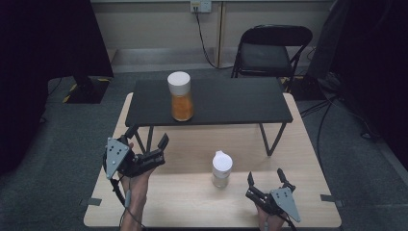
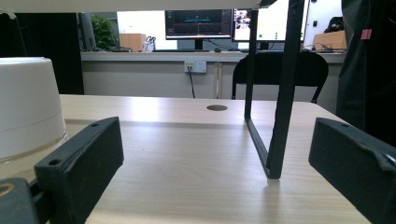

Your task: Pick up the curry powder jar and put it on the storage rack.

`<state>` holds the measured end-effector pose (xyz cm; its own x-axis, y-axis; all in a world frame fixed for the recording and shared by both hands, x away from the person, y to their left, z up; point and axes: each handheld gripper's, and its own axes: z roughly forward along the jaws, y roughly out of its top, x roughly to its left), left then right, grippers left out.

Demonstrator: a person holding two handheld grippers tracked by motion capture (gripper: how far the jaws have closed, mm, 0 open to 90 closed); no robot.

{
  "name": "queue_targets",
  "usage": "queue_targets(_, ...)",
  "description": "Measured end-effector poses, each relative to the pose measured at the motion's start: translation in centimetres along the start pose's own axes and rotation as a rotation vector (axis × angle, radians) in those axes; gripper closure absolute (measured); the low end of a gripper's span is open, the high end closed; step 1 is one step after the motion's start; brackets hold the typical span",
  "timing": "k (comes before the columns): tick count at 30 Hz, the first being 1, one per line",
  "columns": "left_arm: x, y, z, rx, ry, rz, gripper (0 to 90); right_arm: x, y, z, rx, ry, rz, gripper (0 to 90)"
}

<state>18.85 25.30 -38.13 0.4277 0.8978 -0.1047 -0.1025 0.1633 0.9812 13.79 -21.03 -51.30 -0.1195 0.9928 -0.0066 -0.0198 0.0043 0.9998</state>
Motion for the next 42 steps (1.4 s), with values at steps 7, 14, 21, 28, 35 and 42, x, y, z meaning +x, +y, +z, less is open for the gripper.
queue_targets(7, -0.3, -1.3, -1.6, -0.009, 0.000, 0.031, 0.0, 0.0, 0.0, 0.0, 0.000, 0.000, 0.000, 1.6)
queue_targets(14, -1.0, -3.2, -2.9, -0.002, 0.017, 0.025, 0.0, 0.0, 0.0, 0.0, 0.000, 0.000, 0.000, 1.6)
queue_targets(21, -2.0, -6.3, -3.9, 0.014, 0.043, 0.045, 0.0, 0.0, 0.0, 0.0, 0.000, 0.000, 0.000, 1.6)
queue_targets(28, -2.2, -9.2, -4.0, 0.041, 0.024, 0.035, 0.0, 0.0, 0.0, 0.0, 0.000, -0.001, -0.001, 1.6)
queue_targets(35, -2.3, -11.4, -4.2, 0.063, 0.021, 0.046, 0.0, -0.1, 0.0, 0.0, 0.000, 0.004, 0.000, 1.5)
queue_targets(42, -2.4, -12.3, -4.2, 0.073, 0.047, 0.088, 0.0, -0.1, 0.0, 0.0, 0.000, 0.004, -0.001, 1.5)
